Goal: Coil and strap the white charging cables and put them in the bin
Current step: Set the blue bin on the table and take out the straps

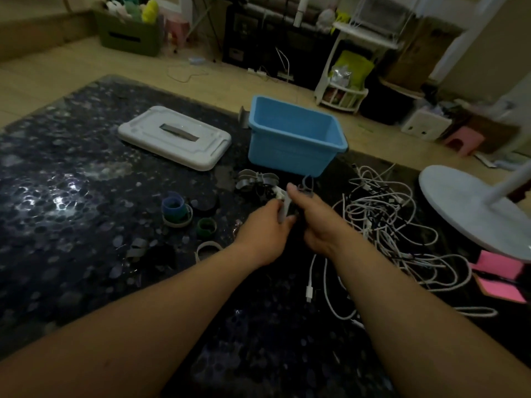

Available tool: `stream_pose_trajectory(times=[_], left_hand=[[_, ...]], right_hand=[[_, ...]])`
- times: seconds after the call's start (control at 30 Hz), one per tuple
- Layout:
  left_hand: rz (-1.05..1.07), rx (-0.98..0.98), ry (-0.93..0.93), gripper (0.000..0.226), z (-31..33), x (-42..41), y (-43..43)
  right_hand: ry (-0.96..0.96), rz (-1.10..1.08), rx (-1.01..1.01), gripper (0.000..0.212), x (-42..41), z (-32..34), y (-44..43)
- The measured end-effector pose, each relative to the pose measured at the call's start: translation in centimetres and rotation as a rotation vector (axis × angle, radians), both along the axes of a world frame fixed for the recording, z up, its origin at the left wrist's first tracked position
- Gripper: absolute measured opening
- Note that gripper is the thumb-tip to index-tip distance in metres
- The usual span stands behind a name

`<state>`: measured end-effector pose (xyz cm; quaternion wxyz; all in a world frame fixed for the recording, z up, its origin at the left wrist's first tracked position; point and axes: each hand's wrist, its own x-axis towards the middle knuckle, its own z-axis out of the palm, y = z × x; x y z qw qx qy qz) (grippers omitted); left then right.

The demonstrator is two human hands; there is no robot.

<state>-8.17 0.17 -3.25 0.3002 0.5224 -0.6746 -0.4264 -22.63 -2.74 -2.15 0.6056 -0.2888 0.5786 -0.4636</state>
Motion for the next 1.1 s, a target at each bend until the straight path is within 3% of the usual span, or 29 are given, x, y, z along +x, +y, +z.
stream_pose_trajectory(times=[0.1,0.23,0.37,0.43,0.53,0.6,0.67,0.8,0.97,1.1], left_hand=[[-0.109,-0.085,0.018,0.05,0.7,0.1,0.0],[0.079,-0.138,0.09,0.05,2.0,1.9,-2.2],[0.141,-0.484,-0.193,0.054,4.4,3.3,-7.9],[0.044,-0.495,-0.356,0.067,6.4,3.4,-11.3],[-0.134,-0.386,-0.675,0.071,8.6,3.2,-15.4],[-0.167,-0.384,-0.806,0.054,9.0,2.9,-16.6],[-0.131,-0.419,-0.807,0.032,8.9,3.1,-17.1],[-0.155,-0.434,-0.75,0.017,9.5,4.5,-16.5],[-0.133,-0.469,-0.808,0.027,10.0,5.8,-12.7],[-0.136,-0.504,-0.838,0.028,9.3,6.4,-9.6]], right_hand=[[0.12,-0.168,-0.052,0.033,-0.2,0.2,-0.6],[0.34,-0.234,-0.235,0.037,-1.7,5.3,-5.2],[0.58,-0.228,-0.596,0.035,-2.5,12.7,-11.3],[0.66,-0.206,-0.699,0.04,-2.2,14.8,-13.7],[0.822,-0.069,-0.625,0.048,-2.0,14.1,-17.0],[0.936,0.201,-0.408,0.071,-2.8,12.0,-17.8],[1.098,0.383,-0.239,0.087,-3.9,10.2,-17.5],[1.415,0.369,-0.373,0.05,-5.2,8.5,-14.4],[1.552,0.487,-0.534,0.048,-5.8,7.0,-8.6],[1.496,0.537,-0.551,0.047,-5.3,7.2,-5.0]])
